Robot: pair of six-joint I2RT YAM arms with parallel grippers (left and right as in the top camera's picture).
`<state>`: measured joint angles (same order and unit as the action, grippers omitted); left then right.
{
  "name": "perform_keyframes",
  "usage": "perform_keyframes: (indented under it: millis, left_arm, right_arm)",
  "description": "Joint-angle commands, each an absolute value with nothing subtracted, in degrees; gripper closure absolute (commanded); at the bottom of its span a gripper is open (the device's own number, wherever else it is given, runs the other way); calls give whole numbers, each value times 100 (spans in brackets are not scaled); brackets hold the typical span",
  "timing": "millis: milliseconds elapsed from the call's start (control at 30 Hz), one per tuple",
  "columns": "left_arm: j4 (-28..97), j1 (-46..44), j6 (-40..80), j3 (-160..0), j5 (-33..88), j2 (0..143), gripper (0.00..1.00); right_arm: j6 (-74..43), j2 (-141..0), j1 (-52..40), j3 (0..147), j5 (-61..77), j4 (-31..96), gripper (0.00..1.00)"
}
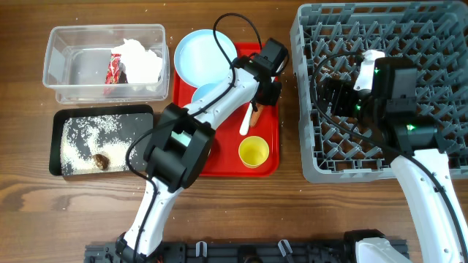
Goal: Sort waste into correct bins and load items into the dishwasher rack
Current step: 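Grasp the carrot on the red tray with the left gripper, then carry the carrot left and drop it onto the black tray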
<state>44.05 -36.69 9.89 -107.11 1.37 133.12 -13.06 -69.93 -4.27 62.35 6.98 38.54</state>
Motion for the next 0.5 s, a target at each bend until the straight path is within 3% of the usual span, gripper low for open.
perform_keyframes:
  millis: [0,233,467]
  left_arm:
    - [4552,-3573,1194,-10698,78,12075,94]
    - [5710,-2486,2130,-10696,49,10580,95]
    - [8042,-172,2644,-10567,34,10438,96]
  right_arm:
    - [-1350,-6997,-399,6331,578,3846,0]
    - [-1352,-6997,-399,6331,578,3839,0]
    - [-1356,-6997,-399,6331,580,3800,0]
